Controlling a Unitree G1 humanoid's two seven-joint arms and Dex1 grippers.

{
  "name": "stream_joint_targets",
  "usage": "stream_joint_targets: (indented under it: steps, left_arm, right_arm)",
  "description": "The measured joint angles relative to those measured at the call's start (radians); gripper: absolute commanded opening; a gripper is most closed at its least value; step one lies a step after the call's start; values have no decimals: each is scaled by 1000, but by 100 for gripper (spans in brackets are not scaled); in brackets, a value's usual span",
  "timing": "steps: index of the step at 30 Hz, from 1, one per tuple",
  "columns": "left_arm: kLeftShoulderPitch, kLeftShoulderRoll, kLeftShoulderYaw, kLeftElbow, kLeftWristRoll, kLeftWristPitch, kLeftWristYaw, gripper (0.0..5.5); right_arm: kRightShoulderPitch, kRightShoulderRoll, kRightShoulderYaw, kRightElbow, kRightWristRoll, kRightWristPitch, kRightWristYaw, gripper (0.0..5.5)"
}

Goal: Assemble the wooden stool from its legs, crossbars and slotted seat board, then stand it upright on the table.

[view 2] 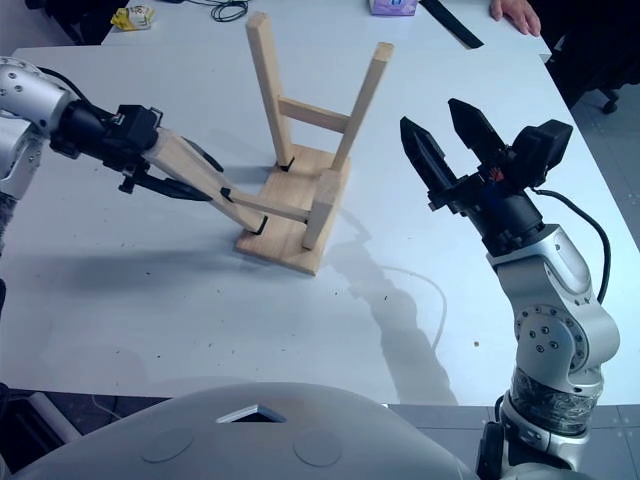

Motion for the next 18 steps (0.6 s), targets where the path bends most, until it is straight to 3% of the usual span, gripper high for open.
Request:
stream_joint_targets:
  steps: [5,10,18]
  left_arm:
    - [-69,69,-92,19,4,-9,3,205]
    - [-176,77,-219,75,-20,-27,4,205]
    - [-172,52,-212,-6,-17,55,17,205]
  right_arm:
    - [60,40,16,-49,-14,-32,-33,442]
    - [133,121,132,-70,-116,-87,-69,442]
    - [131,180,299,-69,-219,-101,-130,442]
